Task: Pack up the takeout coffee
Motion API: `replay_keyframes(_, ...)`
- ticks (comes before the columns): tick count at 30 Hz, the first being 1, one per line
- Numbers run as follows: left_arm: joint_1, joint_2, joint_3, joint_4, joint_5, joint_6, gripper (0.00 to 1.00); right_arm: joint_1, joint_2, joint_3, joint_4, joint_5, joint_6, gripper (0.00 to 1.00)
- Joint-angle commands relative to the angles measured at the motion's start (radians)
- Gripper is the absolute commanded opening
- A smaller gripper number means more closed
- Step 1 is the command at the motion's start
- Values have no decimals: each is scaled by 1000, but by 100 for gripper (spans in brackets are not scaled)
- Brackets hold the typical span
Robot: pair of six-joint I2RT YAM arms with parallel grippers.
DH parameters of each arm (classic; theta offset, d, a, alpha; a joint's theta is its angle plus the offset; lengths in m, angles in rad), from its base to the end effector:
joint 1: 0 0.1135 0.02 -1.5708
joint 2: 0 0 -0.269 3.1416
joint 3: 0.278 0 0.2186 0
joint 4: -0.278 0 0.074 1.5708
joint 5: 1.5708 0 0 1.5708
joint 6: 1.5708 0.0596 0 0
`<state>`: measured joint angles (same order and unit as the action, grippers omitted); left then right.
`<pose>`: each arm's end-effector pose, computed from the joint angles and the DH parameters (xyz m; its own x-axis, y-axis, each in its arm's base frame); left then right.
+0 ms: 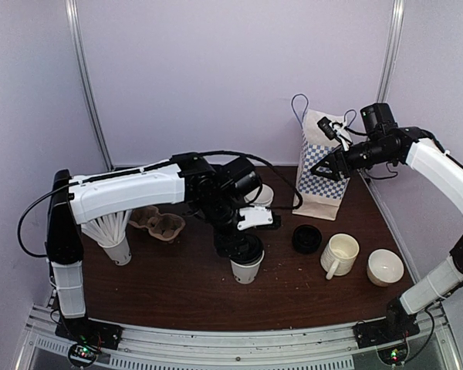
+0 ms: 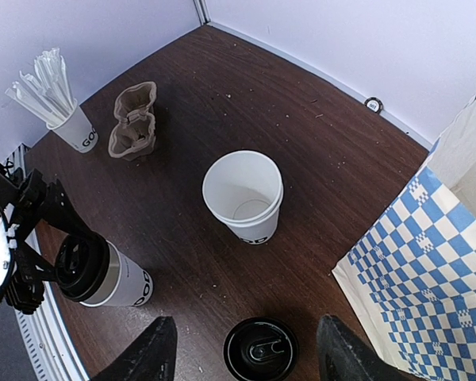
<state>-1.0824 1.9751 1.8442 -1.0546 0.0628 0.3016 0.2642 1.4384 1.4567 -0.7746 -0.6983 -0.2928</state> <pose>0.1807 -0.3481 0.2692 -0.1501 0.9143 -0.3762 0.9813 0.1842 0.0561 0.2609 0.1103 0.3619 -0.4462 -0.3497 -0.8238 -0.8149 0.5393 0.2125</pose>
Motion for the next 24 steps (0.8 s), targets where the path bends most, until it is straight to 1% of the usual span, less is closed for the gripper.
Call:
replay_keyframes(1,-7,24,35,-8,-1,15,71,7,-7,-7,1,-17,-11,64)
replay_keyframes(17,-11,60,47,-8,12,24,74,19,12,-8,-18,-32,-21,64)
replay_keyframes(24,-13,60,51,-10,24,25,80,26,14,-4,-24,-32,-29,64)
